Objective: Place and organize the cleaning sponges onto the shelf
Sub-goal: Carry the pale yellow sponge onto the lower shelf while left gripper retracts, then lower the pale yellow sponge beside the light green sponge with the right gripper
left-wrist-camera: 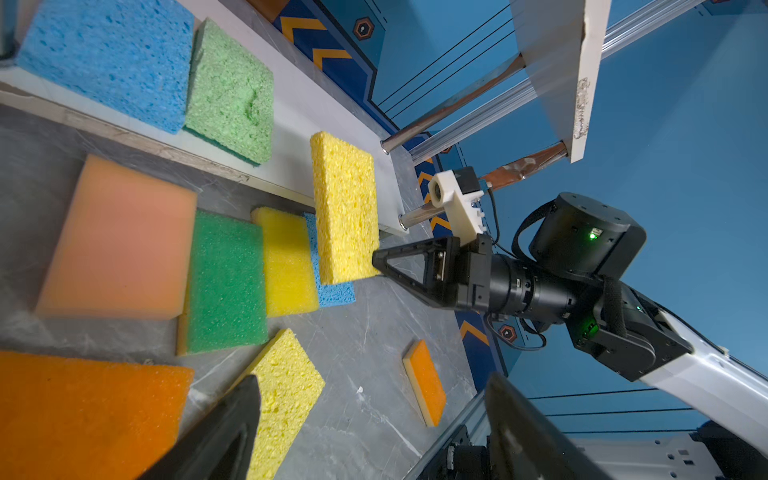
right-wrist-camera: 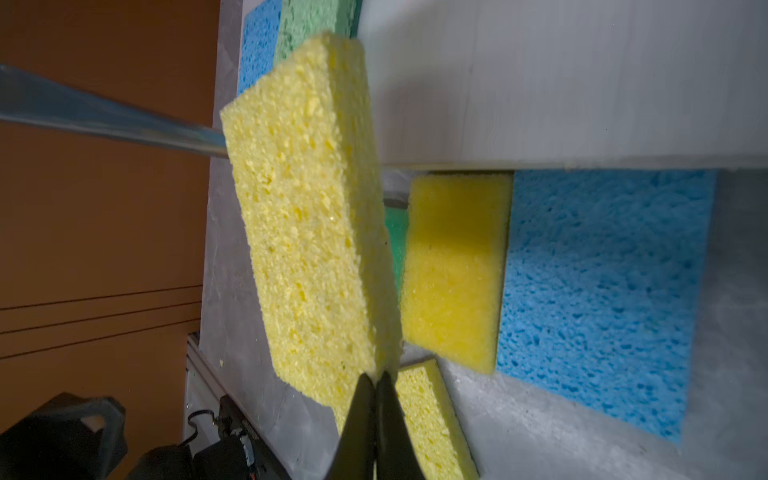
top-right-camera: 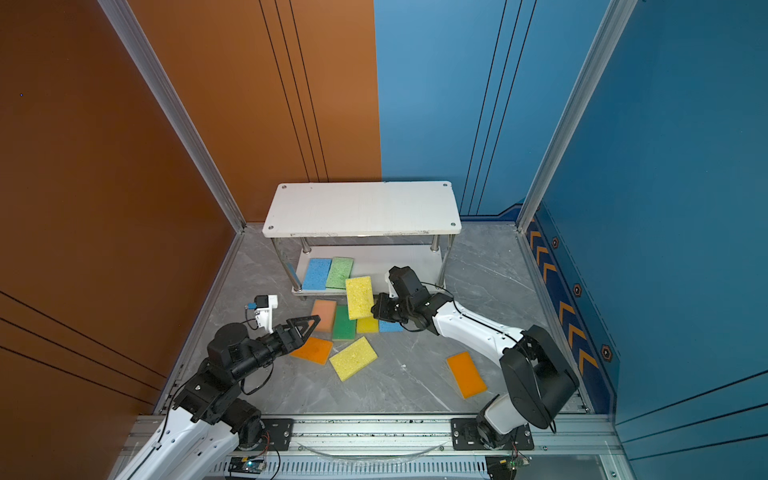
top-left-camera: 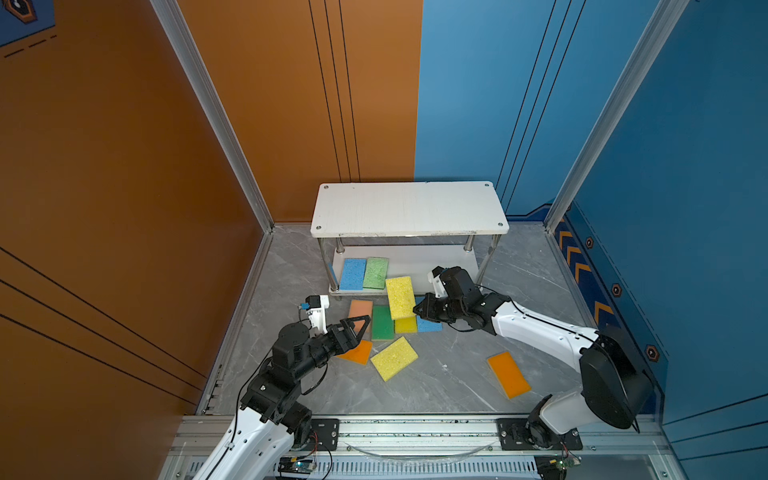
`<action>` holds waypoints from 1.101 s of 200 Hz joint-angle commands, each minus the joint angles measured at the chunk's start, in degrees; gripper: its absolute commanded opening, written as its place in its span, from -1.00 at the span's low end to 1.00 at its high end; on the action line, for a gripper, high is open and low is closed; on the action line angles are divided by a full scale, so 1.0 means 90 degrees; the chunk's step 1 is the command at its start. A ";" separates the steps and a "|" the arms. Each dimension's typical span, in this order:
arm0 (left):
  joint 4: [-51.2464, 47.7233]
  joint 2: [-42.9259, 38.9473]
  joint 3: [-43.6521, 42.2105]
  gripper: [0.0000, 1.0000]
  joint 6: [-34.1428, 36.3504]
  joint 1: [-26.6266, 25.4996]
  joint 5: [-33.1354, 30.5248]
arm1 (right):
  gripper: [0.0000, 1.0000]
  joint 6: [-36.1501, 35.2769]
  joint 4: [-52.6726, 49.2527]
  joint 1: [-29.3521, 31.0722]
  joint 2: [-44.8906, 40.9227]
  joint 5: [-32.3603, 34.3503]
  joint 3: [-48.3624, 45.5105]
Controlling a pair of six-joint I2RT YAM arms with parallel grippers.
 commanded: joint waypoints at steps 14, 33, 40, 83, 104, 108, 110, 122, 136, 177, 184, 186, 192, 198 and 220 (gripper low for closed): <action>-0.0882 -0.0378 0.0028 0.70 0.0108 0.0199 0.0013 | -1.00 0.0310 0.0471 -0.0330 0.0683 0.0766 0.0733; -0.1010 -0.0496 0.0011 0.70 0.0109 0.0316 0.0071 | -1.00 0.0440 0.0474 -0.0447 0.1238 0.0684 0.1181; -0.1020 -0.0508 0.0007 0.70 0.0103 0.0360 0.0109 | -1.00 0.0488 0.0466 -0.0461 0.1415 0.0674 0.1324; -0.1031 -0.0491 -0.0045 0.70 0.0059 0.0587 0.0331 | -1.00 0.0647 0.0378 -0.0489 0.2168 0.0626 0.2037; -0.1041 -0.0487 -0.0073 0.80 0.0059 0.0674 0.0413 | -1.00 0.0715 0.0373 -0.0480 0.2422 0.0518 0.2265; -0.1042 -0.0489 -0.0080 0.80 0.0059 0.0691 0.0433 | -1.00 0.0726 0.0373 -0.0475 0.2463 0.0497 0.2302; -0.1044 -0.0486 -0.0085 0.80 0.0059 0.0703 0.0443 | -1.00 0.0734 0.0378 -0.0472 0.2479 0.0484 0.2316; -0.1051 -0.0493 -0.0115 0.80 0.0044 0.0744 0.0477 | -1.00 0.0770 0.0368 -0.0449 0.2572 0.0433 0.2397; -0.1042 -0.0495 -0.0128 0.81 0.0031 0.0807 0.0524 | -1.00 0.0787 0.0363 -0.0436 0.2626 0.0410 0.2442; -0.1050 -0.0493 -0.0168 0.82 0.0020 0.0917 0.0611 | -1.00 0.0805 0.0357 -0.0383 0.2599 0.0389 0.2400; -0.1043 -0.0490 -0.0168 0.82 0.0019 0.0934 0.0625 | -1.00 0.0805 0.0327 -0.0370 0.2568 0.0414 0.2382; -0.1042 -0.0489 -0.0171 0.82 0.0012 0.0932 0.0623 | -1.00 0.0805 0.0320 -0.0370 0.2556 0.0419 0.2375; -0.1041 -0.0487 -0.0169 0.82 0.0010 0.0935 0.0632 | -1.00 0.0805 0.0306 -0.0360 0.2533 0.0423 0.2366; -0.1048 -0.0486 -0.0169 0.82 0.0001 0.0945 0.0641 | -1.00 0.0814 0.0296 -0.0362 0.2507 0.0440 0.2342; -0.1039 -0.0503 -0.0178 0.82 -0.0010 0.0954 0.0662 | -1.00 0.0834 0.0259 -0.0325 0.2426 0.0454 0.2260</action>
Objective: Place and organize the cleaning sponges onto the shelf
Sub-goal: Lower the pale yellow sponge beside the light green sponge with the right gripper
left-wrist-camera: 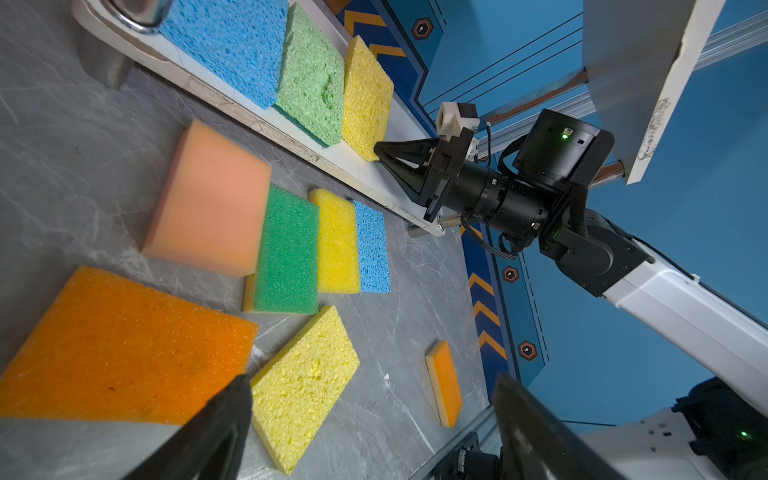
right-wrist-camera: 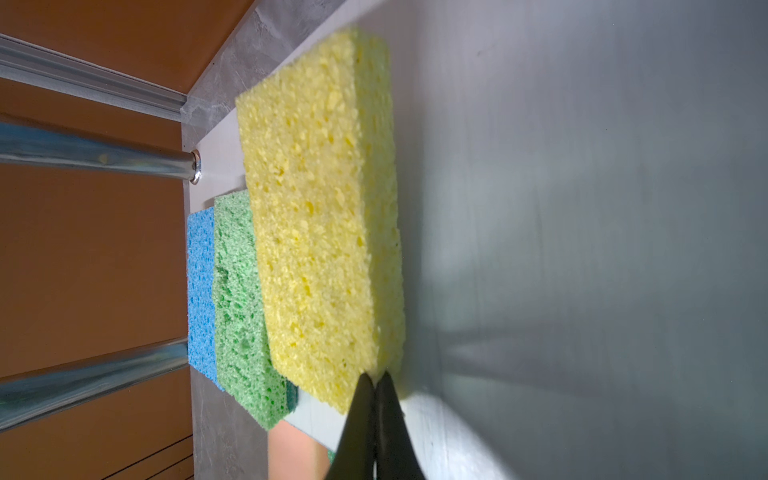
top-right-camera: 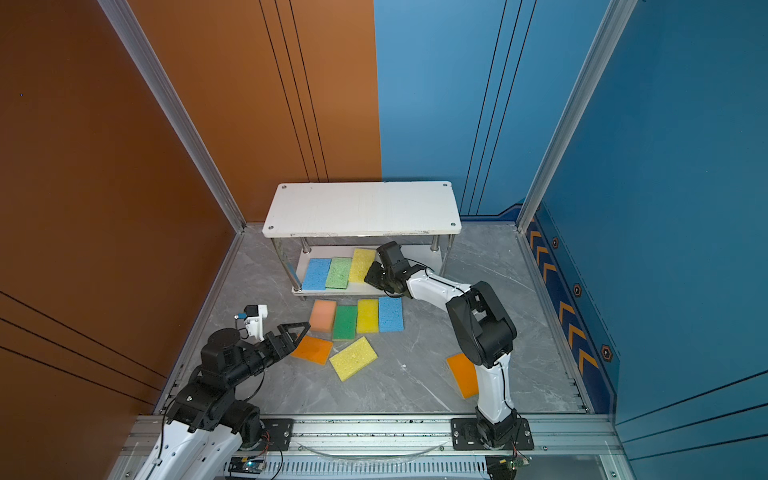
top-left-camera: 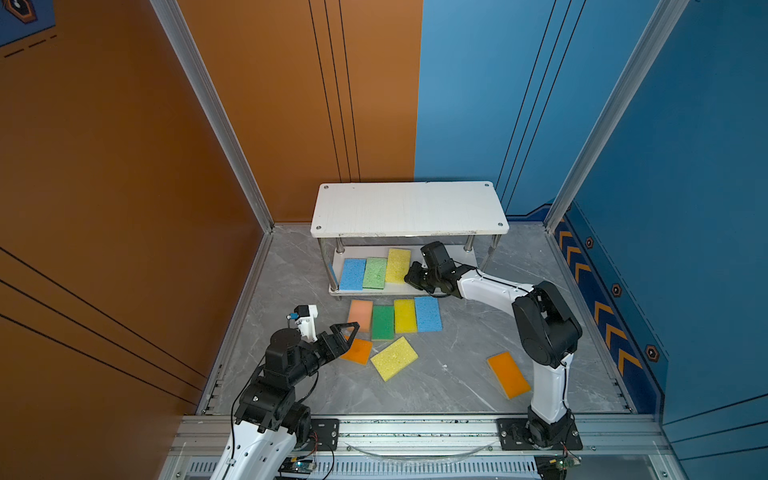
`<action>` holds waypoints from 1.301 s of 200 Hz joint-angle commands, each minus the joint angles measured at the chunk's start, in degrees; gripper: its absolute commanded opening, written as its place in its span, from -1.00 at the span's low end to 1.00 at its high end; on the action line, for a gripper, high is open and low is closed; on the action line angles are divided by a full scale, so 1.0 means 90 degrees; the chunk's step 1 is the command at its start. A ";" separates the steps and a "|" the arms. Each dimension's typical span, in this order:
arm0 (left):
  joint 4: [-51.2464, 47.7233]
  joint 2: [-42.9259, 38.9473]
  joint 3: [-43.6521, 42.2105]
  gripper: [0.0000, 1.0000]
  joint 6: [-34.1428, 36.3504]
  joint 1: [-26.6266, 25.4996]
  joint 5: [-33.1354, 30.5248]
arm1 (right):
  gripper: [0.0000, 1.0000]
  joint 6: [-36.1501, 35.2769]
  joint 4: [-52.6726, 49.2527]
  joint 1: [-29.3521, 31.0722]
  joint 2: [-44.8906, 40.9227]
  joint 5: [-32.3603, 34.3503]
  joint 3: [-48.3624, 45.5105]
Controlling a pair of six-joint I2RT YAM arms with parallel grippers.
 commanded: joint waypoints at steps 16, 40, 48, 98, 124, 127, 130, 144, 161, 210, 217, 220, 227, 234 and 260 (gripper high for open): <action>-0.0055 -0.0054 -0.0081 0.82 -0.0012 0.0053 0.0208 | -1.00 0.0124 -0.0134 0.0103 -0.0206 -0.0012 -0.0058; -0.0054 -0.0091 -0.0092 0.82 -0.0032 0.0058 0.0218 | -1.00 0.0128 -0.0179 0.0153 -0.0303 0.0006 -0.0150; -0.0057 -0.0111 -0.0099 0.82 -0.0041 0.0058 0.0229 | -1.00 0.0130 -0.0186 0.0167 -0.0341 0.0016 -0.0185; -0.0055 -0.0174 -0.0122 0.83 -0.0081 0.0073 0.0251 | -1.00 0.0086 -0.0270 0.0182 -0.0460 0.0017 -0.0329; -0.0060 -0.0194 -0.0130 0.83 -0.0090 0.0077 0.0247 | -1.00 0.0016 -0.0370 0.0163 -0.0500 -0.0001 -0.0333; -0.0056 -0.0193 -0.0141 0.83 -0.0092 0.0072 0.0241 | -1.00 -0.0003 -0.0393 0.0163 -0.0513 0.0012 -0.0331; -0.0055 -0.0197 -0.0134 0.83 -0.0093 0.0073 0.0238 | -1.00 -0.0013 -0.0415 0.0147 -0.0516 0.0017 -0.0333; -0.0056 -0.0197 -0.0129 0.83 -0.0105 0.0080 0.0239 | -1.00 -0.0074 -0.0486 0.0115 -0.0566 0.0018 -0.0359; -0.0036 -0.0163 -0.0137 0.83 -0.0100 0.0079 0.0225 | -1.00 -0.0084 -0.0498 0.0043 -0.0625 -0.0010 -0.0447; 0.0062 -0.0099 -0.0118 0.83 -0.0134 0.0078 0.0250 | -1.00 -0.0172 -0.0656 -0.0054 -0.0726 -0.0089 -0.0541; 0.0062 -0.0095 -0.0123 0.83 -0.0139 0.0078 0.0253 | -1.00 -0.0196 -0.0670 -0.0074 -0.0754 -0.0099 -0.0554; 0.0062 -0.0093 -0.0118 0.83 -0.0139 0.0078 0.0256 | -1.00 -0.0206 -0.0668 -0.0077 -0.0765 -0.0114 -0.0570; 0.0062 -0.0092 -0.0117 0.83 -0.0132 0.0083 0.0254 | -1.00 -0.0228 -0.0692 -0.0074 -0.0777 -0.0168 -0.0564; 0.0057 -0.0092 -0.0116 0.83 -0.0139 0.0082 0.0271 | -1.00 -0.0261 -0.0752 -0.0073 -0.0775 -0.0255 -0.0542; 0.0057 -0.0097 -0.0114 0.84 -0.0149 0.0084 0.0254 | -1.00 -0.0429 -0.1036 -0.0005 -0.0749 -0.0456 -0.0349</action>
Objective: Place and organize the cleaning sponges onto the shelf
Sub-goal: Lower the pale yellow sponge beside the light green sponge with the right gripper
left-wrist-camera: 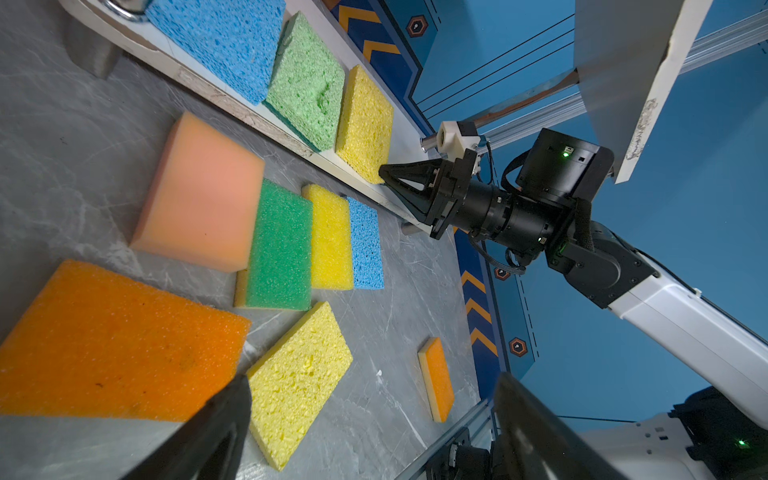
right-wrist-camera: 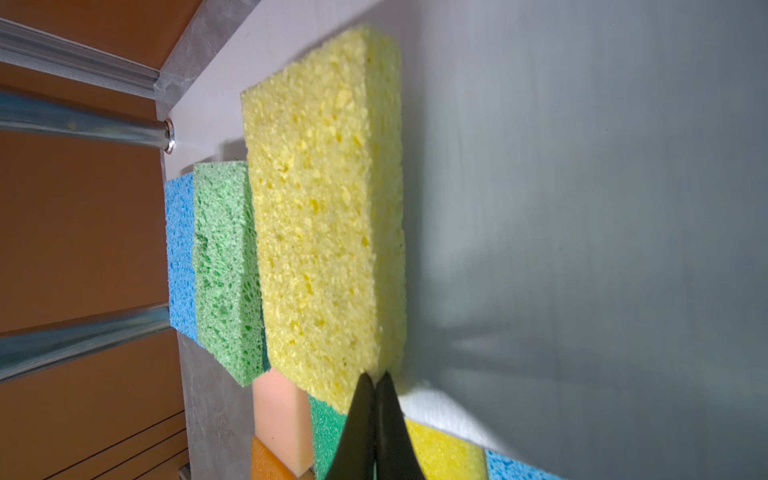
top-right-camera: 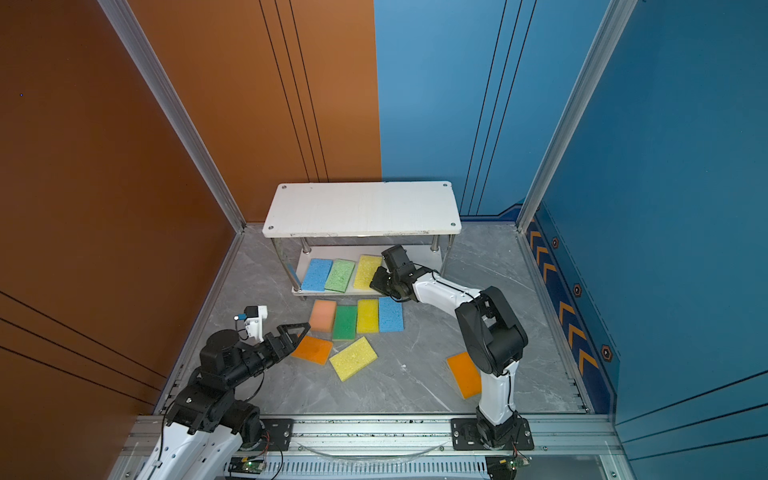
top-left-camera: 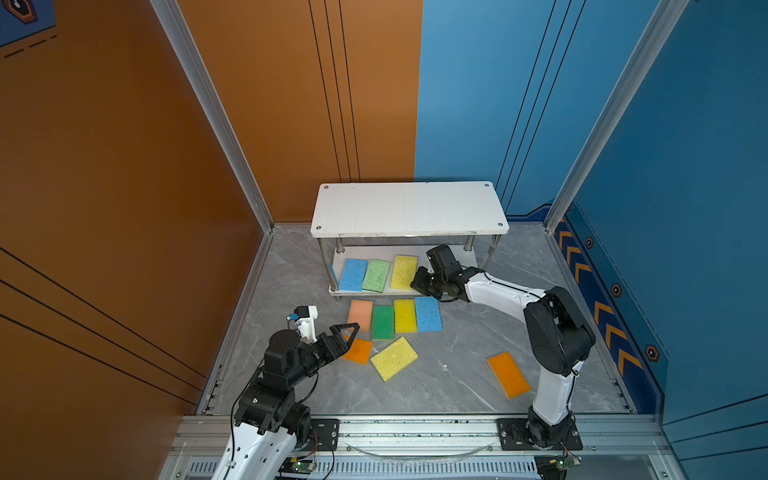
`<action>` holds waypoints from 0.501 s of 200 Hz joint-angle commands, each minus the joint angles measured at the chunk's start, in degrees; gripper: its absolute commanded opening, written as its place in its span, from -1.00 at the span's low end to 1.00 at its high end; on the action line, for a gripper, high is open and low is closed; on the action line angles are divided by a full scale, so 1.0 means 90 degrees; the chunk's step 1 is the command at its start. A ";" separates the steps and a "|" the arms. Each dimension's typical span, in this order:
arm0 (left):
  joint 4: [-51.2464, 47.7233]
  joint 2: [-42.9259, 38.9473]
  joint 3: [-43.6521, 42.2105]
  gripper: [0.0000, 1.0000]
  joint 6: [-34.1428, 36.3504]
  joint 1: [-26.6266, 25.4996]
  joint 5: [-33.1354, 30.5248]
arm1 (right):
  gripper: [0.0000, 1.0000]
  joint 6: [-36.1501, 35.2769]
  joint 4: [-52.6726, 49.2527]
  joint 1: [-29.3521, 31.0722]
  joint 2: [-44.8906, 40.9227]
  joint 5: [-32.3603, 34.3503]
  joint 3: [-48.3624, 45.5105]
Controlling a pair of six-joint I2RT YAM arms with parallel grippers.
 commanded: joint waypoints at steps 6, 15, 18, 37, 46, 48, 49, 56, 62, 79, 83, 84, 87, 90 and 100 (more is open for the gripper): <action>0.0060 0.0015 -0.0069 0.84 -0.0032 0.0067 0.0136 | -1.00 -0.0328 -0.0521 0.0071 -0.0169 -0.0283 0.0178; 0.0065 0.0012 -0.0070 0.84 -0.0036 0.0064 0.0136 | -1.00 -0.0341 -0.0561 0.0098 -0.0151 -0.0343 0.0213; 0.0067 0.0014 -0.0073 0.84 -0.0039 0.0065 0.0140 | -1.00 -0.0344 -0.0566 0.0096 -0.0145 -0.0351 0.0215; 0.0067 -0.0010 -0.0076 0.84 -0.0037 0.0064 0.0139 | -1.00 -0.0364 -0.0636 0.0128 -0.0065 -0.0410 0.0303; 0.0069 -0.0022 -0.0077 0.84 -0.0042 0.0065 0.0139 | -1.00 -0.0382 -0.0664 0.0133 -0.0008 -0.0445 0.0369; 0.0068 -0.0016 -0.0076 0.84 -0.0042 0.0064 0.0140 | -1.00 -0.0383 -0.0674 0.0129 0.0008 -0.0447 0.0381; 0.0067 -0.0015 -0.0076 0.84 -0.0042 0.0063 0.0143 | -1.00 -0.0383 -0.0672 0.0134 0.0021 -0.0451 0.0396; 0.0067 -0.0015 -0.0076 0.84 -0.0042 0.0064 0.0145 | -1.00 -0.0398 -0.0707 0.0138 0.0078 -0.0478 0.0456; 0.0066 -0.0011 -0.0084 0.84 -0.0042 0.0063 0.0145 | -1.00 -0.0410 -0.0736 0.0144 0.0129 -0.0493 0.0528; 0.0067 -0.0008 -0.0070 0.84 -0.0032 0.0075 0.0142 | -1.00 -0.0449 -0.0829 0.0167 0.0250 -0.0509 0.0718; 0.0067 -0.0004 -0.0074 0.84 -0.0025 0.0077 0.0145 | -1.00 -0.0458 -0.0844 0.0167 0.0271 -0.0500 0.0755; 0.0067 -0.0004 -0.0075 0.84 -0.0024 0.0075 0.0146 | -1.00 -0.0460 -0.0850 0.0167 0.0279 -0.0497 0.0764; 0.0061 0.0004 -0.0076 0.84 -0.0023 0.0074 0.0147 | -1.00 -0.0470 -0.0869 0.0170 0.0303 -0.0494 0.0804; 0.0061 0.0004 -0.0076 0.84 -0.0023 0.0073 0.0142 | -1.00 -0.0478 -0.0886 0.0169 0.0315 -0.0494 0.0835; 0.0066 0.0016 -0.0069 0.84 -0.0013 0.0086 0.0139 | -1.00 -0.0529 -0.0969 0.0176 0.0402 -0.0477 0.0949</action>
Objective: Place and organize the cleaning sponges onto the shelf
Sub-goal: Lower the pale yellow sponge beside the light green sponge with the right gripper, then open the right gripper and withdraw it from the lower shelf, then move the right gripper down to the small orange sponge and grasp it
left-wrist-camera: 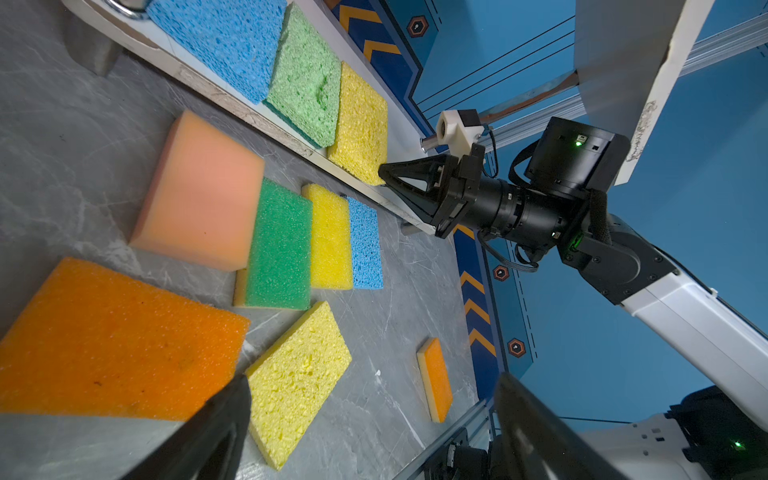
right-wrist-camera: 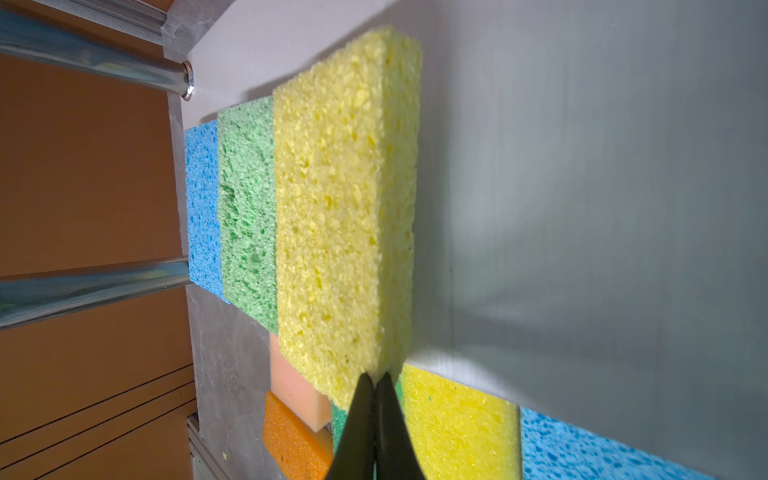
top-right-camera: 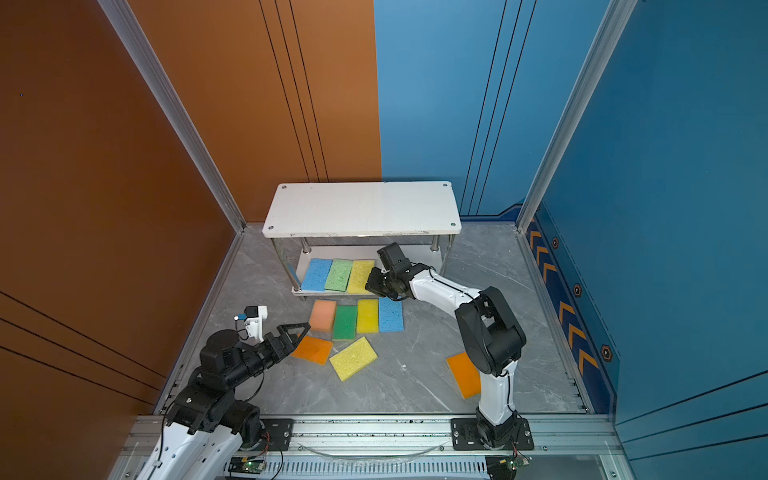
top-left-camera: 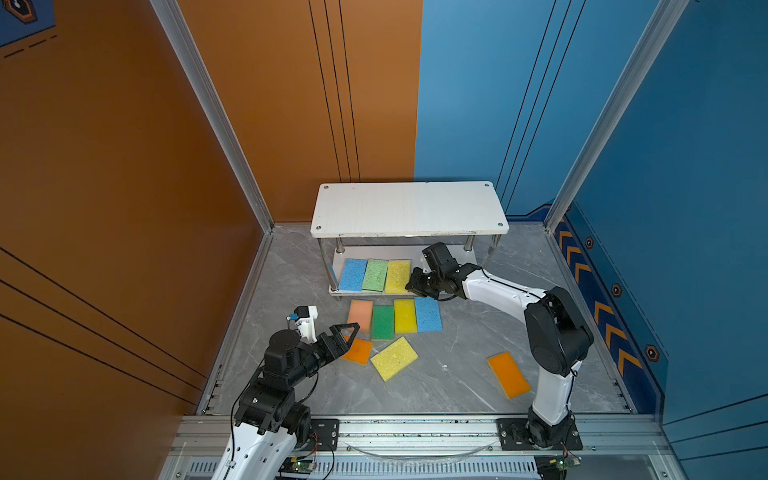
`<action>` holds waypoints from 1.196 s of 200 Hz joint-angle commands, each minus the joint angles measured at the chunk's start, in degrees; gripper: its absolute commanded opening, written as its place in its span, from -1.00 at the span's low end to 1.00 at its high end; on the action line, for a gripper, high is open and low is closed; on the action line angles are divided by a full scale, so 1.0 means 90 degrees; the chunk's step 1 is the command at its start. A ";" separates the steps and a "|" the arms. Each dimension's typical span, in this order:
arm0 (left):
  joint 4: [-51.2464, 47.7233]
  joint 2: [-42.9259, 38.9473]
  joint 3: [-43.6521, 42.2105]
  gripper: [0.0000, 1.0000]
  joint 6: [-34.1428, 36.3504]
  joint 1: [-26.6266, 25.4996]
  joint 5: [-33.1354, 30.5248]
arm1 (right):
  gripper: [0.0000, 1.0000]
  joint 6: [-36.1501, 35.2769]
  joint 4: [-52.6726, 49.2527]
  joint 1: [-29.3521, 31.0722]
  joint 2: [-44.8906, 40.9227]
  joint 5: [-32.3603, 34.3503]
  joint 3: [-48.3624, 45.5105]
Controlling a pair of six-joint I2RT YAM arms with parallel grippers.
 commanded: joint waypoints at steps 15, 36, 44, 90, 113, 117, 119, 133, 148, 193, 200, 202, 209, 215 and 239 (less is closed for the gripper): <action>0.0064 0.0046 -0.0080 0.84 0.0053 0.0100 0.0148 | -1.00 -0.0310 -0.0456 0.0031 0.0350 -0.0058 0.0474; 0.0071 0.0072 -0.0073 0.84 0.0075 0.0117 0.0162 | -1.00 -0.0331 -0.0480 0.0012 0.0446 -0.0098 0.0544; 0.0080 0.0079 -0.0078 0.84 0.0072 0.0129 0.0173 | -0.86 -0.0345 -0.0478 0.0003 0.0464 -0.0098 0.0529; 0.0077 0.0060 -0.0076 0.84 0.0063 0.0176 0.0210 | -0.35 -0.0442 -0.0486 -0.0063 0.0146 0.0071 0.0234; 0.0077 0.0054 -0.0067 0.84 0.0053 0.0172 0.0223 | -0.18 -0.0607 -0.0615 -0.0067 -0.0290 0.0280 -0.0022; 0.0082 0.0038 -0.0068 0.84 0.0053 0.0178 0.0219 | -0.15 -0.0648 -0.0662 -0.0067 -0.0373 0.0327 -0.0070; 0.0078 0.0035 -0.0074 0.84 0.0053 0.0178 0.0218 | -0.14 -0.0678 -0.0679 -0.0065 -0.0413 0.0350 -0.0106; 0.0084 0.0020 -0.0075 0.84 0.0053 0.0181 0.0238 | -0.06 -0.0896 -0.0820 -0.0039 -0.0824 0.0469 -0.0354; 0.0077 -0.0007 -0.0076 0.88 0.0061 0.0178 0.0271 | 0.02 -0.1183 -0.1094 0.0017 -0.1337 0.0635 -0.0679; 0.0350 0.0127 -0.0183 0.96 0.0118 0.0173 0.0424 | 0.49 -0.1742 -0.2909 -0.0168 -0.3069 0.1673 -0.1903; 0.0502 0.0186 -0.0234 0.96 0.0072 0.0170 0.0455 | 0.59 -0.1823 -0.3327 -0.0190 -0.3234 0.1884 -0.2010; 0.0544 0.0211 -0.0252 0.96 0.0060 0.0166 0.0466 | 0.63 -0.1850 -0.3447 -0.0191 -0.3281 0.1950 -0.2036; 0.0717 0.0273 -0.0303 0.96 0.0012 0.0159 0.0489 | 0.66 -0.1901 -0.3864 -0.0186 -0.3412 0.2202 -0.2106; 0.0876 0.0352 -0.0352 0.96 -0.0029 0.0154 0.0506 | 0.67 -0.1887 -0.4174 -0.0166 -0.3504 0.2403 -0.2171; 0.1555 0.0704 -0.0439 0.96 -0.0142 0.0135 0.0591 | 0.66 -0.1635 -0.4938 0.0109 -0.3739 0.2884 -0.2349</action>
